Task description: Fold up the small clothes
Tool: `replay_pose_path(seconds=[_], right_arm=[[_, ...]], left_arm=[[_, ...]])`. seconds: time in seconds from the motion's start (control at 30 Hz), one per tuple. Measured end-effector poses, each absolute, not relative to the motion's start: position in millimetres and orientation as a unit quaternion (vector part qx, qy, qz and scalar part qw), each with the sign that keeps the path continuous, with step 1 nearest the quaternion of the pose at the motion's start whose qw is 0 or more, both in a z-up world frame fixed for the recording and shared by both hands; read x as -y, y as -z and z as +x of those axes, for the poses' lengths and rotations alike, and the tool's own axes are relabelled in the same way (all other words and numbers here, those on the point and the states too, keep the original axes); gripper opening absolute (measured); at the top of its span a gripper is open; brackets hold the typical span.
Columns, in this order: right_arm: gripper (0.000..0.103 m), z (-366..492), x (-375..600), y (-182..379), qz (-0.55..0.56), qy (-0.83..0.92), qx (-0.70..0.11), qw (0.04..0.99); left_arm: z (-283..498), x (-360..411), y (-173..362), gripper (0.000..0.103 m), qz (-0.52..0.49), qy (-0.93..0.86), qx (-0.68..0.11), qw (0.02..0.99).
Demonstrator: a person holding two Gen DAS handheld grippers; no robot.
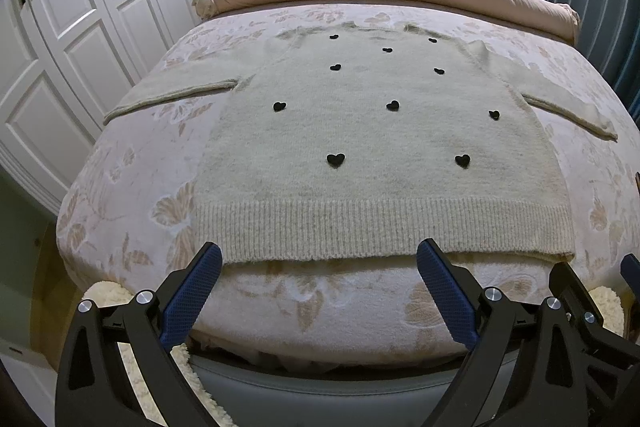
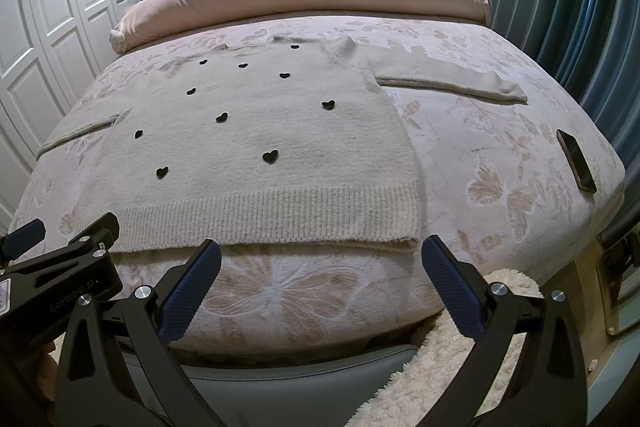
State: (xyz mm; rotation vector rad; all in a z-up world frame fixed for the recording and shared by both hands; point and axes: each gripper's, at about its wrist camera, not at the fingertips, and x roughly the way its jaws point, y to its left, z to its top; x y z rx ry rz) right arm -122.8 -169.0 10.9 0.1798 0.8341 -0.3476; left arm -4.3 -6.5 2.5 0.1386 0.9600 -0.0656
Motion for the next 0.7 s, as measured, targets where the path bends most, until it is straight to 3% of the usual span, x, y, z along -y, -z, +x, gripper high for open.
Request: replay_pose_path(seconds=[0.7], right_arm=[[0.098,-123.1,169.4,-11.4,0.087,0.169,-0.402,0.896]], left_arm=[[-4.0,2.9,-2.7,0.093,0.067,0.031,-0.46,0.885]])
